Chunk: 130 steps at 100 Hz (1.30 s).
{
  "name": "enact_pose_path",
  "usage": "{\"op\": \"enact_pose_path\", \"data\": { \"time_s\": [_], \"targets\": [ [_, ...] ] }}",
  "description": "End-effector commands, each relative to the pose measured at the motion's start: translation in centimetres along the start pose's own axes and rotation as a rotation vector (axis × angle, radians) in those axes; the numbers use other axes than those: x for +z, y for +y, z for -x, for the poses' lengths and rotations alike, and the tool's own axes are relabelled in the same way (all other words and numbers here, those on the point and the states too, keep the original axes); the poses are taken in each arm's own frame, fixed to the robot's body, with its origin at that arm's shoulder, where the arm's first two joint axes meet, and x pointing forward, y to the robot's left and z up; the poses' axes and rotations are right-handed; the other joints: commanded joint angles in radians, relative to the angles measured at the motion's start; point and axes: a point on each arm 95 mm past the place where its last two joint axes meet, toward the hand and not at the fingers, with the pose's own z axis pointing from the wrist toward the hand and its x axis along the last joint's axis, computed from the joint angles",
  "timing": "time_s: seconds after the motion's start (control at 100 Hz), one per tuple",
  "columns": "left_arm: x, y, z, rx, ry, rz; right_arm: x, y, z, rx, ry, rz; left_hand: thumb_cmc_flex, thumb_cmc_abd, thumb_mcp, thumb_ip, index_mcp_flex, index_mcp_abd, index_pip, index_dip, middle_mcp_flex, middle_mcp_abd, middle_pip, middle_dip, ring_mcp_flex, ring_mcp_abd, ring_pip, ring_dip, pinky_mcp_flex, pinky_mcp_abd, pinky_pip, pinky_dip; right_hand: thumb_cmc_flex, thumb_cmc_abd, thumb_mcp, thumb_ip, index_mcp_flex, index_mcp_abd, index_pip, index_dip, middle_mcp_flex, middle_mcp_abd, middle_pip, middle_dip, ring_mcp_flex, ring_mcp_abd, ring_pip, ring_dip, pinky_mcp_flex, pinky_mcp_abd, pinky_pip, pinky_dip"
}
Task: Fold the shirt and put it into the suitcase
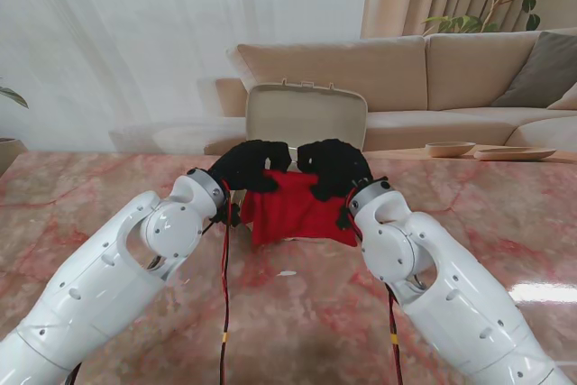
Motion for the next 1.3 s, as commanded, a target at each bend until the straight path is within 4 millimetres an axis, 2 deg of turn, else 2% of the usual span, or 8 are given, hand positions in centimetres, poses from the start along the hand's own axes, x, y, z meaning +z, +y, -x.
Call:
{"op": "enact_pose_path", "data": {
  "time_s": [0.0,0.98,0.99,1.12,1.15,1.23,1.25,1.29],
  "targets": [
    [0.8,-1.1,0.5,0.012,-0.026,-0.024,1.2,0.9,0.0,0.008,-0.004,0.012,0.101,0.021,0.166,0.113,0.037,-0.044,0.04,0.023,0.087,-0.003,0.05,0.013,0.051,-0.055,0.048,0.016,0.008,0.001,0.088,0.031,0.144,0.018,0.197,0.062,0.03,-0.062,0.036,0.027,0.023,0.007,0.066,0.011,0.046,-0.097,-0.01,-0.011,0.016,0.017,0.025,0.007],
    [5.2,0.3,4.4,-0.008,-0.102,-0.004,6.6,-2.5,2.9,0.125,-0.055,-0.106,0.129,0.042,0.077,0.062,0.012,-0.077,0.03,0.026,0.068,-0.028,0.004,0.04,-0.011,-0.017,0.009,0.025,-0.101,0.028,0.023,0.082,0.14,0.055,0.163,0.051,0.006,-0.066,0.037,0.012,-0.006,0.006,0.07,0.0,0.046,-0.076,-0.05,-0.028,-0.017,0.009,-0.04,-0.026],
    [5.2,0.4,4.5,-0.009,-0.103,-0.003,6.6,-2.6,2.9,0.126,-0.056,-0.108,0.13,0.041,0.076,0.062,0.012,-0.077,0.03,0.026,0.068,-0.029,0.003,0.04,-0.012,-0.016,0.009,0.025,-0.104,0.028,0.021,0.083,0.14,0.057,0.161,0.05,0.005,-0.066,0.037,0.012,-0.008,0.006,0.071,0.0,0.047,-0.075,-0.052,-0.028,0.087,-0.013,0.059,0.079],
    [5.8,0.8,5.1,-0.004,-0.111,-0.001,7.1,-3.3,3.4,0.141,-0.064,-0.131,0.147,0.047,0.044,0.043,0.008,-0.074,0.022,0.018,0.061,-0.03,-0.01,0.04,-0.031,0.001,-0.007,0.031,-0.142,0.042,-0.002,0.099,0.14,0.063,0.156,0.047,0.0,-0.065,0.037,0.011,-0.016,0.007,0.071,0.0,0.046,-0.07,-0.061,-0.031,-0.023,0.007,-0.058,-0.023],
    [6.0,0.9,5.3,-0.006,-0.114,0.001,7.2,-3.4,3.5,0.143,-0.064,-0.136,0.147,0.047,0.04,0.041,0.007,-0.073,0.021,0.017,0.06,-0.03,-0.012,0.04,-0.033,0.003,-0.008,0.032,-0.146,0.044,-0.004,0.1,0.141,0.065,0.154,0.046,-0.001,-0.065,0.038,0.01,-0.018,0.006,0.073,0.0,0.046,-0.068,-0.066,-0.032,0.122,-0.011,0.093,0.127],
    [6.3,1.2,5.6,-0.005,-0.119,0.011,7.4,-3.8,3.7,0.148,-0.066,-0.148,0.154,0.05,0.025,0.034,0.006,-0.073,0.019,0.012,0.057,-0.029,-0.017,0.04,-0.041,0.008,-0.017,0.035,-0.161,0.051,-0.016,0.106,0.14,0.068,0.151,0.044,-0.003,-0.066,0.039,0.01,-0.02,0.005,0.075,-0.001,0.046,-0.066,-0.07,-0.033,-0.023,0.006,-0.061,-0.023],
    [6.4,1.3,5.7,-0.005,-0.12,0.015,7.4,-3.9,3.8,0.149,-0.067,-0.151,0.154,0.051,0.023,0.033,0.005,-0.073,0.019,0.012,0.056,-0.029,-0.018,0.039,-0.042,0.009,-0.017,0.035,-0.162,0.052,-0.016,0.106,0.141,0.07,0.149,0.044,-0.003,-0.066,0.039,0.009,-0.02,0.005,0.075,-0.001,0.046,-0.065,-0.072,-0.033,0.074,0.014,0.173,0.213],
    [6.5,1.5,5.9,-0.009,-0.123,0.023,7.5,-4.0,3.9,0.154,-0.069,-0.157,0.154,0.051,0.021,0.032,0.005,-0.074,0.019,0.011,0.055,-0.03,-0.019,0.039,-0.043,0.01,-0.018,0.036,-0.165,0.052,-0.017,0.107,0.141,0.071,0.148,0.042,-0.003,-0.066,0.039,0.009,-0.023,0.005,0.075,-0.001,0.046,-0.063,-0.076,-0.034,0.057,0.01,0.053,0.082]
  ]
}}
